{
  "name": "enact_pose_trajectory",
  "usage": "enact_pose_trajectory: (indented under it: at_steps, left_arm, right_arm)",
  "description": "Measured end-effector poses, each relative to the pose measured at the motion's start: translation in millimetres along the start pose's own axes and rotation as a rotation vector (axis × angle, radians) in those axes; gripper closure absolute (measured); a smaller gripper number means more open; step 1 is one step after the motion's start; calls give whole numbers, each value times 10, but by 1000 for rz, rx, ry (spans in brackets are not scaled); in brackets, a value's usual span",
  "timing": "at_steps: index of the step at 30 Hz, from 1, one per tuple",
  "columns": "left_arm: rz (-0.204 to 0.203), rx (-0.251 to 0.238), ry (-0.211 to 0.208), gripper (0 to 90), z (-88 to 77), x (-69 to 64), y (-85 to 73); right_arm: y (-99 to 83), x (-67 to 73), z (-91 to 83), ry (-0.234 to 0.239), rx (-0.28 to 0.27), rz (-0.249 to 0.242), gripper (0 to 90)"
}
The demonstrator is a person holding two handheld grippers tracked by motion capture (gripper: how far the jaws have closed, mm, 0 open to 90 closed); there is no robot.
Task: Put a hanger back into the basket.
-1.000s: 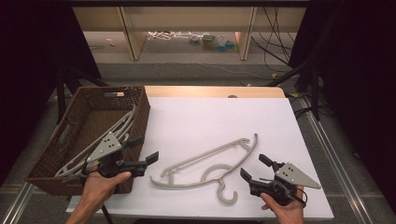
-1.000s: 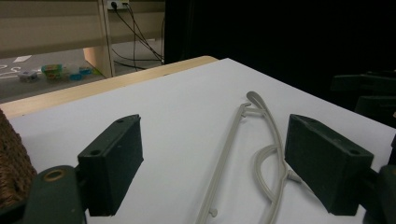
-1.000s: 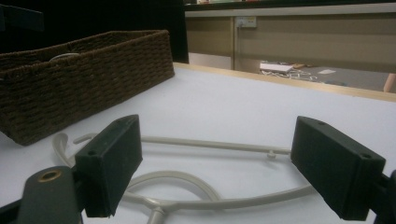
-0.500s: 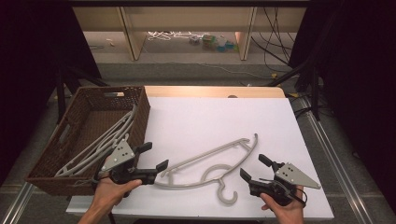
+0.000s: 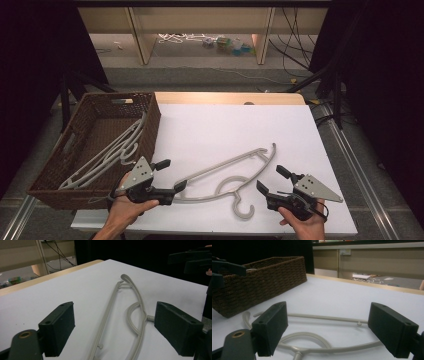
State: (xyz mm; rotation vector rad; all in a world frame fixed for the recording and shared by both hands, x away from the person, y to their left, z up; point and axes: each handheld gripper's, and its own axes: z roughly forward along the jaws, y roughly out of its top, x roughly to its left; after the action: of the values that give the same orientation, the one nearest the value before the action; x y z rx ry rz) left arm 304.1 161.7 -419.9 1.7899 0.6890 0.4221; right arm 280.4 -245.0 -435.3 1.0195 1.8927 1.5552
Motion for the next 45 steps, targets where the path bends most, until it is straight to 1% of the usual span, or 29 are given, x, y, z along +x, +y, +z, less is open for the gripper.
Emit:
enact_pose_trajectory:
  at_steps: [1, 4, 5, 6, 7, 8, 9, 12, 13, 15, 16, 17, 19, 21, 22, 26, 27, 28, 29, 30, 32, 36, 37, 38, 40, 42, 43, 44, 45]
  left_arm:
    - [-4, 6, 2, 166, 15, -11, -20]
    - [24, 35, -11, 168, 49, -23, -84]
    - [11, 42, -15, 168, 60, -35, -100]
    - [21, 48, -21, 168, 72, -32, -104]
    - [14, 47, -25, 168, 88, -42, -107]
    - [16, 52, -27, 168, 99, -55, -109]
    - [28, 59, -36, 168, 115, -60, -114]
    - [46, 96, -53, 170, 169, -106, -151]
    - [61, 111, -60, 171, 187, -112, -159]
    - [69, 132, -85, 175, 236, -129, -167]
    - [65, 143, -85, 179, 252, -143, -170]
    - [73, 159, -100, 181, 287, -157, -175]
    - [74, 189, -108, 176, 354, -190, -192]
    - [88, 219, -120, 168, 420, -215, -210]
    - [101, 236, -119, 171, 443, -228, -211]
    - [116, 267, -129, 187, 538, -267, -223]
    - [120, 273, -120, 189, 555, -272, -225]
    - [121, 296, -130, 187, 584, -272, -228]
    - [120, 303, -130, 189, 606, -275, -235]
    - [114, 310, -129, 191, 638, -284, -240]
    - [132, 351, -122, 212, 686, -294, -237]
    - [155, 437, -147, 251, 808, -340, -246]
    - [176, 466, -149, 269, 842, -346, -247]
    - [170, 480, -159, 278, 873, -362, -253]
    - [178, 507, -174, 298, 930, -369, -250]
    - [214, 557, -195, 323, 973, -359, -222]
    - [198, 561, -193, 328, 1009, -377, -218]
    - [211, 578, -207, 359, 1026, -372, -210]
    - [207, 586, -210, 388, 1053, -386, -206]
  right_arm:
    - [0, -1, 1, -1, 0, -1, 171]
    - [5, -1, 11, 4, -5, 6, 171]
    - [9, 5, 17, 6, -14, 6, 171]
    - [14, 14, 16, 2, -3, 0, 171]
    - [8, 23, 27, 5, -14, 0, 172]
    - [5, 26, 26, 9, -8, -1, 171]
    - [4, 28, 24, 6, -8, 0, 171]
    - [19, 38, 13, 2, -5, -6, 172]
    - [12, 44, 31, 6, -26, -6, 172]
    - [18, 52, 13, 0, 8, -12, 172]
    - [15, 52, 22, 15, -6, -9, 172]
    - [16, 52, 20, 11, -2, -10, 172]
    - [17, 49, 12, 0, 9, -13, 172]
    - [14, 48, 20, 1, -5, -8, 173]
    - [12, 46, 23, -2, -11, -10, 173]
    - [15, 50, 18, -1, 0, -13, 174]
    - [12, 48, 24, 4, -10, -12, 174]
    - [13, 29, 35, -1, -28, -39, 175]
    - [12, 44, 28, 4, -13, -16, 175]
    - [12, 44, 29, 3, -15, -17, 175]
    - [15, 48, 26, 12, -8, -17, 176]
    - [13, 46, 22, 2, -10, -7, 176]
    - [13, 43, 23, -2, -13, -8, 176]
    - [14, 44, 21, 3, -12, -7, 176]
    - [14, 44, 22, 4, -10, -7, 176]
    - [15, 47, 23, 5, -12, -6, 176]
    - [15, 47, 24, 6, -12, -8, 176]
    - [13, 48, 27, 17, -10, 0, 176]
    - [15, 46, 23, 14, -3, -1, 176]
